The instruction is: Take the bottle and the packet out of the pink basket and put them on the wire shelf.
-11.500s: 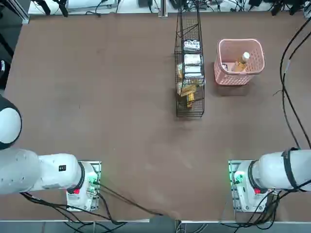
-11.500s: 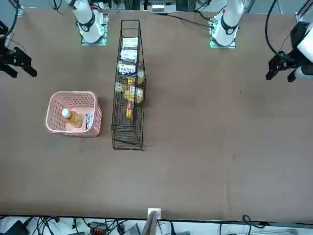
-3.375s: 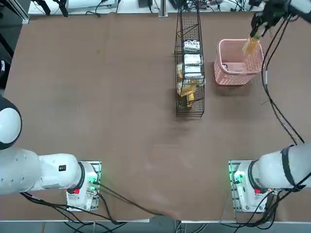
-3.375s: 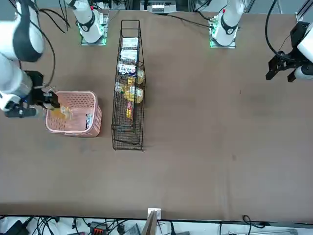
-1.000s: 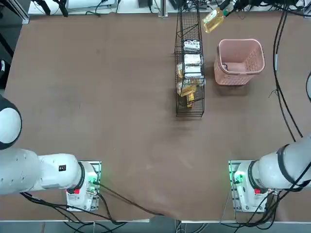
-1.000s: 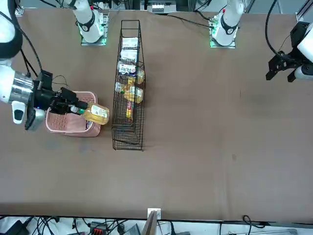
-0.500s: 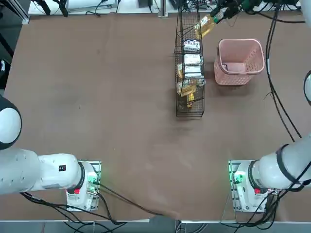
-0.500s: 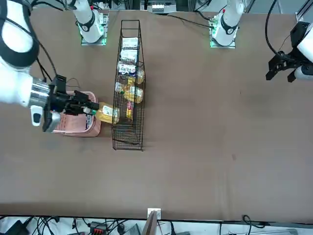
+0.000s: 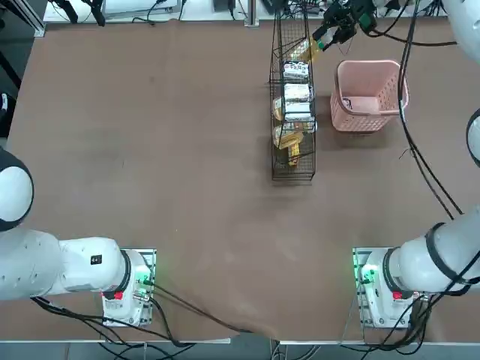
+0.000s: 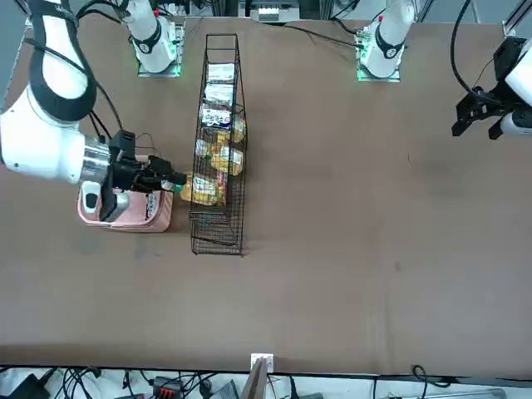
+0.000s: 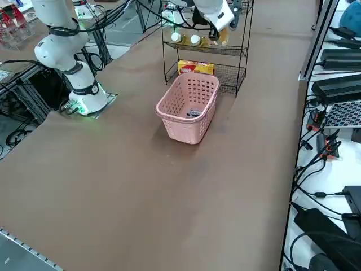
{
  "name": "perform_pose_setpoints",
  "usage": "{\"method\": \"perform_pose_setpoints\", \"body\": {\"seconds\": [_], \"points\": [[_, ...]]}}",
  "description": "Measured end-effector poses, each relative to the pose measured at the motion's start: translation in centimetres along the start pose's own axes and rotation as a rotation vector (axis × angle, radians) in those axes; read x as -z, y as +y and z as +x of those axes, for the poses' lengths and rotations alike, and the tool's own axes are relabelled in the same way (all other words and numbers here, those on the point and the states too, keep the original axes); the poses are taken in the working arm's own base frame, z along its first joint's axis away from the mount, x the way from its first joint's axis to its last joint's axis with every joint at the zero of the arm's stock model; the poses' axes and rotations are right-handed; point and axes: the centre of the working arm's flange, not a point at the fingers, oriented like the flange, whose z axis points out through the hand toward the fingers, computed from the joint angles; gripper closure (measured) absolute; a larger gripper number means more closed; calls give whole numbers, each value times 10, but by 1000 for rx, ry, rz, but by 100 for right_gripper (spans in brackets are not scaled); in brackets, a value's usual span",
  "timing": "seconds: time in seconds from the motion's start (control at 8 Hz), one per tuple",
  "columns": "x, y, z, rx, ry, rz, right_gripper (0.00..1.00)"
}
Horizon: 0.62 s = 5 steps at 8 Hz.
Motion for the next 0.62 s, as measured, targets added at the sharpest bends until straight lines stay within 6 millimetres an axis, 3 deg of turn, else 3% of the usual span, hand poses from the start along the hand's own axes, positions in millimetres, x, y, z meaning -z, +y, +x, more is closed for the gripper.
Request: {"method": "perform_pose_setpoints", "body": {"seconds": [0.62], "points": [[-30, 11, -5, -28, -9, -9, 44]]}}
